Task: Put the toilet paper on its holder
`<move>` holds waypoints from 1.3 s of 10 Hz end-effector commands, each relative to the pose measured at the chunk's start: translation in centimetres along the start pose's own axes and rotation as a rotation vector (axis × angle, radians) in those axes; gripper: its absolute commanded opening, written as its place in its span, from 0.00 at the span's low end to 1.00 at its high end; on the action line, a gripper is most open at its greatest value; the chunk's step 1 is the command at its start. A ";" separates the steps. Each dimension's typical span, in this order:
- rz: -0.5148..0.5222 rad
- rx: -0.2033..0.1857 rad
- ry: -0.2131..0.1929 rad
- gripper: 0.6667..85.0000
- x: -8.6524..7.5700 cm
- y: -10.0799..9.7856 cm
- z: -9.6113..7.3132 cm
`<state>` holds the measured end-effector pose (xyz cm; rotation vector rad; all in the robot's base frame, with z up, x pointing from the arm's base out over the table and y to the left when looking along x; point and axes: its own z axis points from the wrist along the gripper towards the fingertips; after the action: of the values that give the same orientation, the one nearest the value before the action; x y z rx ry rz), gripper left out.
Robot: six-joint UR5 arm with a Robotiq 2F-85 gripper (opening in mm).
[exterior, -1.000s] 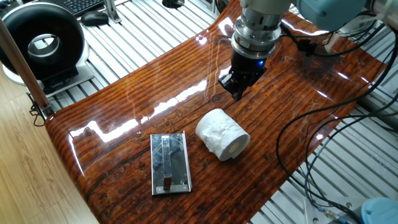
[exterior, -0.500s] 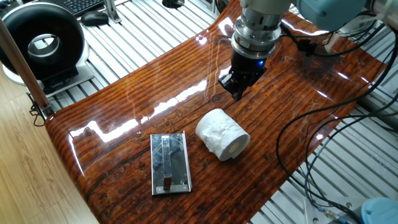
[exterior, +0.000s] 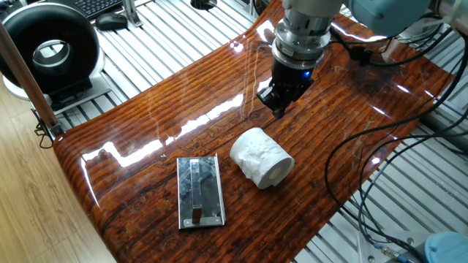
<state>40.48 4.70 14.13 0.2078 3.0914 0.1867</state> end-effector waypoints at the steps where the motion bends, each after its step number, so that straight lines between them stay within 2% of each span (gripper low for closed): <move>1: 0.089 -0.014 0.018 0.47 0.4 1.1 -0.2; 2: 0.087 -0.015 0.022 0.47 0.4 1.4 -0.4; 3: 0.125 0.053 0.067 0.41 1.4 0.6 -0.8; 4: 0.135 0.089 0.069 0.35 1.4 -0.1 -0.9; 5: 0.142 0.057 0.062 0.35 1.2 0.8 -0.7; 6: 0.140 0.062 0.062 0.15 1.1 0.6 -0.7; 7: 0.131 0.070 0.068 0.05 1.3 0.4 -0.8; 8: 0.116 0.074 0.065 0.01 1.1 0.2 -0.8; 9: 0.094 0.091 0.064 0.01 0.9 -0.4 -0.9; 13: 0.044 0.093 0.075 0.00 1.0 -0.6 -1.8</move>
<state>39.32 4.04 15.24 0.3195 3.1671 0.0432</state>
